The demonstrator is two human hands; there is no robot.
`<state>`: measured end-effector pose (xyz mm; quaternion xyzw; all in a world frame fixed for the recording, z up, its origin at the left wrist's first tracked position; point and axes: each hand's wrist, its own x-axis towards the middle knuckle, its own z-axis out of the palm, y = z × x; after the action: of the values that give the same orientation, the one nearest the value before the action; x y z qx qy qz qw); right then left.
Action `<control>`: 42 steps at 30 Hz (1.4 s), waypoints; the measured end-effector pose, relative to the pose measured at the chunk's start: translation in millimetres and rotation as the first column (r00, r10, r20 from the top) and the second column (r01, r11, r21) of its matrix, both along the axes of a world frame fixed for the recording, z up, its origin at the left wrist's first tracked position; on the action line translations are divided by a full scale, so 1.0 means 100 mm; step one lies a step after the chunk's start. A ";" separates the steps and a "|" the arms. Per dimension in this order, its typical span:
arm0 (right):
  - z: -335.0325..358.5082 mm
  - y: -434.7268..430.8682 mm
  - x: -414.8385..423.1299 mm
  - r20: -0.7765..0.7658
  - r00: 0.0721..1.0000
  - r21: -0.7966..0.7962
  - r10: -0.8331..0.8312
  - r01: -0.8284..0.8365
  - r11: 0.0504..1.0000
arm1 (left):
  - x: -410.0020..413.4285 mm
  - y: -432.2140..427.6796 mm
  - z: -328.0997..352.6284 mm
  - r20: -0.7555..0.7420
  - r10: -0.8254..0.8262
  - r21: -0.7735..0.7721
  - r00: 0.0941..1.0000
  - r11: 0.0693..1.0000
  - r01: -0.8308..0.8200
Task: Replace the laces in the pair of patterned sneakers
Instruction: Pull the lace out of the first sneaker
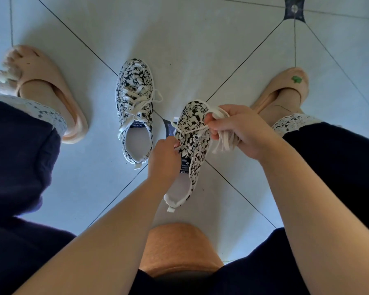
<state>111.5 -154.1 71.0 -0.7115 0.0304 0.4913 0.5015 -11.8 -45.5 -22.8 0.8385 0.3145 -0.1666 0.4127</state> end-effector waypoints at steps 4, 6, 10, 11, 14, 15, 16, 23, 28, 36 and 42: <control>-0.18 0.09 -0.05 0.144 0.906 -0.408 0.398 -0.312 0.858 | 0.06 -0.05 0.06 0.038 -0.048 -0.020 0.998 0.999 0.049; -0.34 0.15 -0.15 0.062 0.593 -0.719 0.803 -0.531 0.448 | 0.06 -0.09 0.05 0.029 -0.059 -0.040 0.998 0.997 0.060; -0.35 0.24 -0.45 -0.173 0.739 -0.306 0.651 -0.669 0.678 | -0.01 -0.04 -0.03 -0.017 -0.031 -0.035 0.999 0.999 0.031; -0.35 0.23 -0.48 -0.278 0.808 -0.150 0.519 -0.570 0.808 | -0.02 -0.04 -0.04 -0.020 -0.007 -0.054 1.000 0.999 0.006; -0.33 0.10 -0.41 -0.324 0.875 -0.024 0.360 -0.388 0.921 | 0.01 -0.06 -0.06 -0.033 0.089 -0.072 0.995 0.993 -0.091; -0.30 0.06 -0.36 -0.285 0.904 -0.034 0.320 -0.343 0.939 | 0.01 -0.06 -0.07 -0.041 0.110 -0.069 0.993 0.991 -0.113; -0.26 0.02 -0.29 -0.252 0.937 -0.017 0.241 -0.254 0.967 | 0.01 -0.06 -0.09 -0.045 0.123 -0.076 0.991 0.989 -0.126; 0.15 -0.23 0.23 -0.269 0.948 0.435 -0.172 0.279 0.856 | -0.01 -0.01 -0.10 -0.047 0.094 -0.077 0.994 0.992 -0.098; 0.16 -0.32 0.27 -0.242 0.860 0.364 -0.449 0.509 0.780 | -0.02 -0.03 -0.08 -0.036 0.039 -0.057 0.999 0.998 -0.041; -0.76 0.12 -0.18 0.236 0.825 -0.603 0.513 -0.289 0.743 | -0.02 0.00 -0.10 -0.041 0.049 -0.050 0.998 0.997 -0.051; -0.97 0.26 -0.33 0.344 0.529 -0.781 0.776 -0.297 0.549 | -0.01 -0.03 -0.11 -0.031 0.062 -0.065 0.998 0.996 -0.064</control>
<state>78.7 -128.5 -26.3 -0.9270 -0.2232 0.3011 0.0105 -12.9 -48.1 -33.6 0.8116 0.3412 -0.1757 0.4405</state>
